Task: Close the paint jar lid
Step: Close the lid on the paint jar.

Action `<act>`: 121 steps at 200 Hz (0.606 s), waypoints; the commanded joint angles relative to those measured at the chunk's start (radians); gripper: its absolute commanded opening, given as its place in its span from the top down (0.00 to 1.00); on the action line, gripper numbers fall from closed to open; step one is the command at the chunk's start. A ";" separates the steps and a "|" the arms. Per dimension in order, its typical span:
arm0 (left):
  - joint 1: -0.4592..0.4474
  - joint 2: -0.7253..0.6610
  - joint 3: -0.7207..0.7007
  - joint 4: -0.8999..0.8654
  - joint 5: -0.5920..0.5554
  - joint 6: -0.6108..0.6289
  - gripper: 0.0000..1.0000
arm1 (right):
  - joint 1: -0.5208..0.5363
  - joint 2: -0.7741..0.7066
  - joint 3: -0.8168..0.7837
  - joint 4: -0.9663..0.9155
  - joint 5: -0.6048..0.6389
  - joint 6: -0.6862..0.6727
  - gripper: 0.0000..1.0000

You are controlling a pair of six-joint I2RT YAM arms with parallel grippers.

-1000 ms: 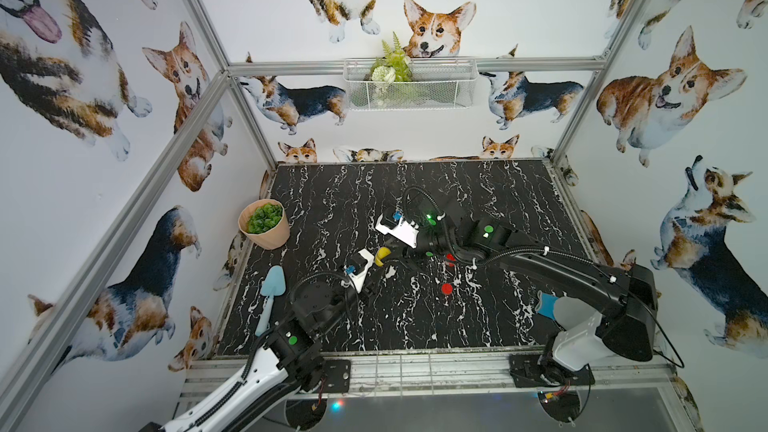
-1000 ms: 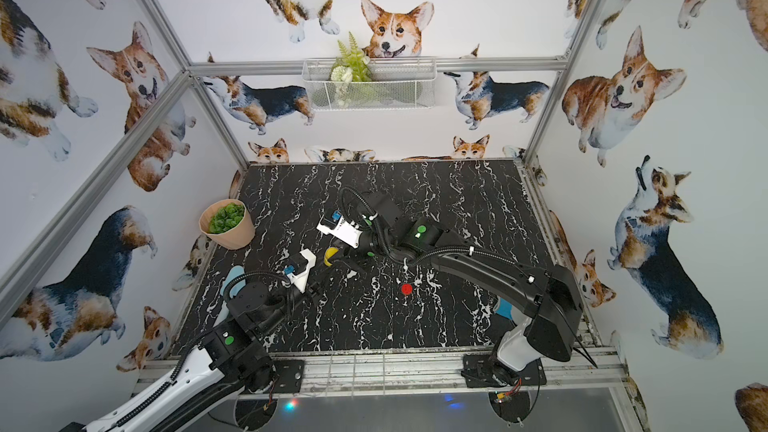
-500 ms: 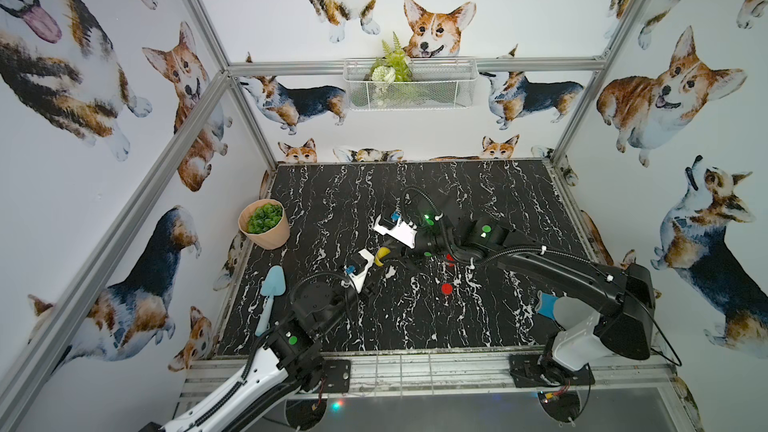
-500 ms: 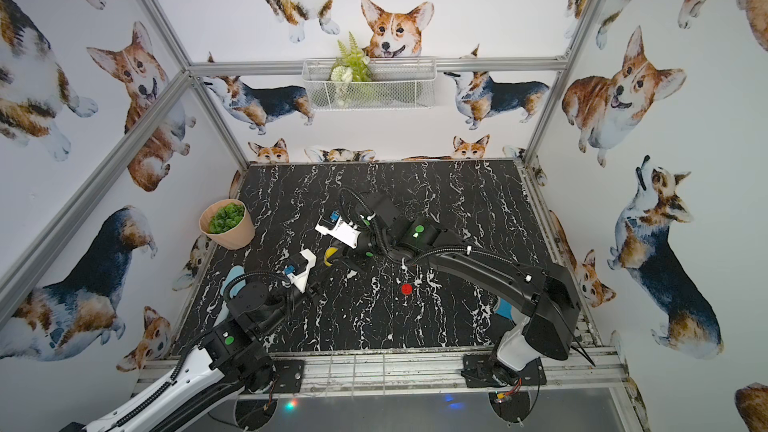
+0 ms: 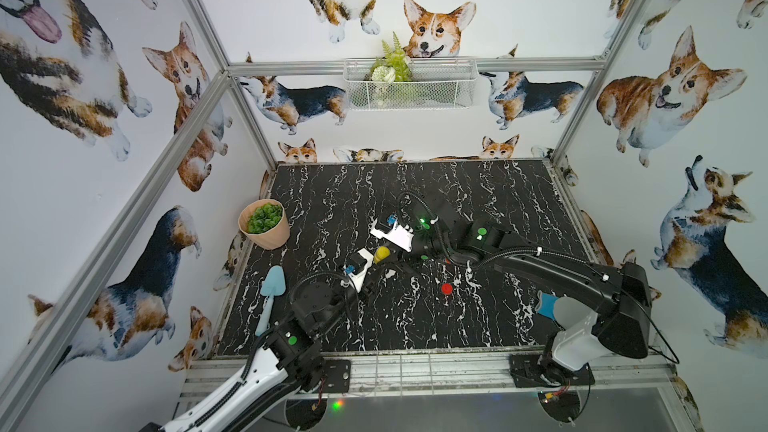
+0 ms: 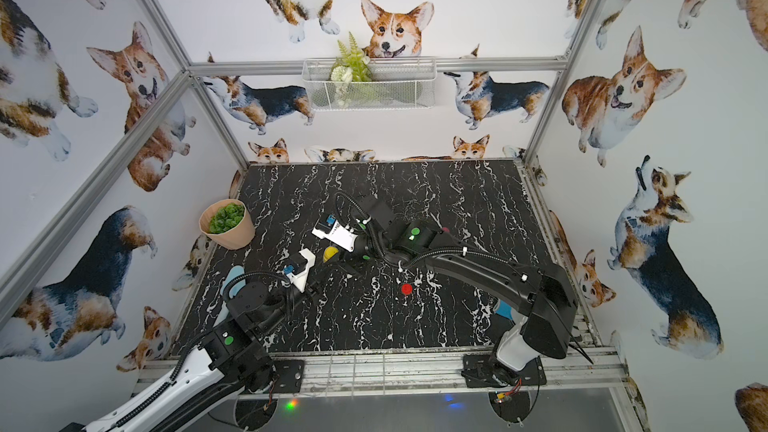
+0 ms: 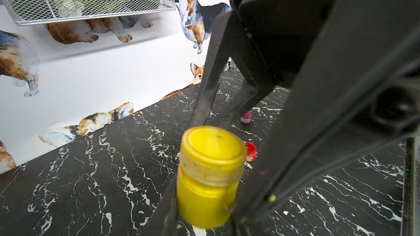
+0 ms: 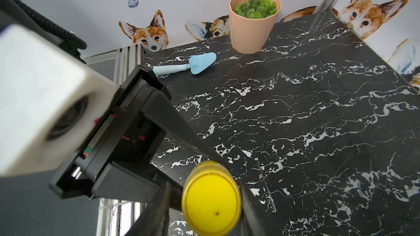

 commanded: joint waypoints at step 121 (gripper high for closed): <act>0.000 0.010 0.012 0.030 0.001 0.013 0.70 | -0.011 -0.003 0.024 0.015 0.013 -0.011 0.56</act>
